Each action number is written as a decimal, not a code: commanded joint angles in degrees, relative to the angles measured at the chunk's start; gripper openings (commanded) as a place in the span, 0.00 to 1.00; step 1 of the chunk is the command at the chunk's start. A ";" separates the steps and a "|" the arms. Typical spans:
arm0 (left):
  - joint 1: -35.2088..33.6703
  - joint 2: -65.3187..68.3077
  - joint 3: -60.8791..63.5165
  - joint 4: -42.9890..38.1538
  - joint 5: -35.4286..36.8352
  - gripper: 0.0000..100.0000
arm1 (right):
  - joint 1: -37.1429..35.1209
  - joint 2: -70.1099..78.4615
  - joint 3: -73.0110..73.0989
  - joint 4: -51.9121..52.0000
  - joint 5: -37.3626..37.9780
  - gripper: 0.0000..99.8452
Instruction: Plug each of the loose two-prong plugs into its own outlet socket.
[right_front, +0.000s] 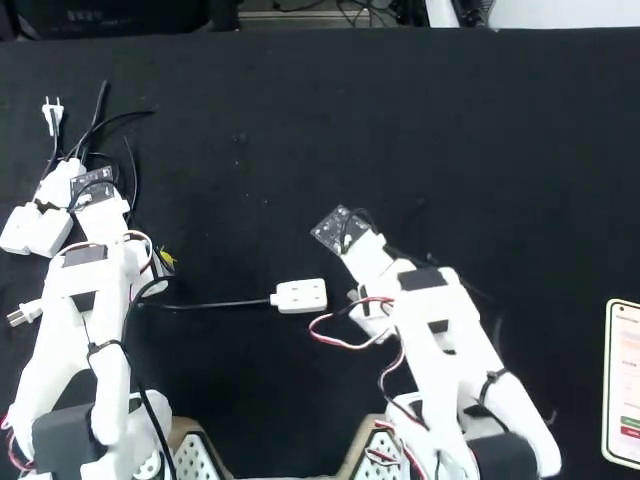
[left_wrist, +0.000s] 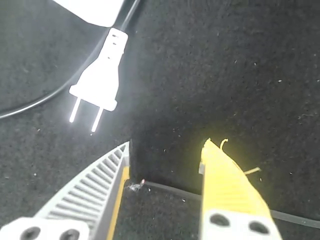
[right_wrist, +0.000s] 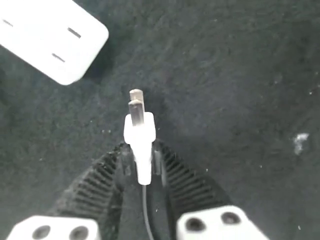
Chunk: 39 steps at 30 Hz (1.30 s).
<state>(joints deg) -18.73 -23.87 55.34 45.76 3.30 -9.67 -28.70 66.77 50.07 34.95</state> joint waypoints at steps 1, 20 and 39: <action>-0.66 -1.76 -0.31 -0.35 0.35 0.23 | -0.79 1.10 -1.63 -1.32 -0.44 0.12; -0.13 -3.08 -0.84 2.55 2.02 0.23 | -9.93 -20.79 -5.93 15.74 -0.79 0.01; 5.67 -47.03 18.15 2.46 2.73 0.23 | -34.20 -14.90 -2.86 -15.56 -16.70 0.01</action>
<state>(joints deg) -13.89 -65.80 73.27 48.04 5.41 -42.02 -48.04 64.40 40.92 20.62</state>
